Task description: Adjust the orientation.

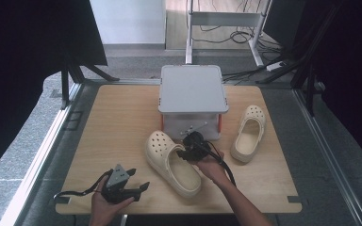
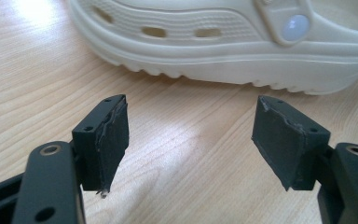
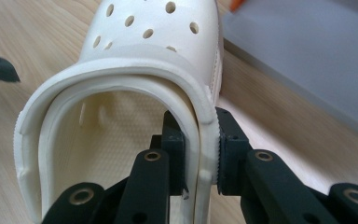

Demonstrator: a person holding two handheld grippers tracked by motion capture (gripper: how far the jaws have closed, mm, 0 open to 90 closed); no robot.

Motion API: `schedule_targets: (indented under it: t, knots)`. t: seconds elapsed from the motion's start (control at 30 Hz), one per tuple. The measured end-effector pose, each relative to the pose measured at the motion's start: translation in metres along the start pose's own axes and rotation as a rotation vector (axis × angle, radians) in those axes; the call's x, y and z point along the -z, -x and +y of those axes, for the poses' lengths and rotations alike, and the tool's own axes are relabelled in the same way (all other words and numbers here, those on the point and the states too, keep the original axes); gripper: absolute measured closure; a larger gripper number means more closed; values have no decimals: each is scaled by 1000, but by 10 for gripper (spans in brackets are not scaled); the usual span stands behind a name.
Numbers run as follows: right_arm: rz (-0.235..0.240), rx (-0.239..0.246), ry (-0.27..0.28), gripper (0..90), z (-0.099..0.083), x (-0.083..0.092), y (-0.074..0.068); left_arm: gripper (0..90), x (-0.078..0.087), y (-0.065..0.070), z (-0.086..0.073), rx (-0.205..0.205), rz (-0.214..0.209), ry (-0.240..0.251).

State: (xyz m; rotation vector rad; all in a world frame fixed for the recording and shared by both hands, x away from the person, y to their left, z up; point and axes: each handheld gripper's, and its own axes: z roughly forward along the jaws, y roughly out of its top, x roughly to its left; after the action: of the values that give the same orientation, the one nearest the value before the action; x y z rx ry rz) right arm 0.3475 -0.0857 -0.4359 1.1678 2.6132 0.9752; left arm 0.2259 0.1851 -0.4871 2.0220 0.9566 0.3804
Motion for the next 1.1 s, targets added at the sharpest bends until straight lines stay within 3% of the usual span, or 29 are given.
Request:
schedule_targets:
  t: [0.37, 0.63, 0.83, 0.93, 1.1]
  knots:
    - [-21, -63, -1, 770, -36, 7, 8, 277, -5, -4, 4, 0, -10, 3]
    - [-29, -70, -9, 769, -42, 11, 16, 276, -5, -4, 4, -1, -6, 2]
    - [-4, -62, -5, 748, -43, 11, 19, 276, -7, -4, 3, -5, -4, -8]
    - [30, -47, 5, 630, -44, 13, 20, 276, -7, -4, 2, -13, 4, -12]
    - [62, -45, 39, 584, -46, 29, 24, 276, -6, -2, 0, -24, 11, -15]
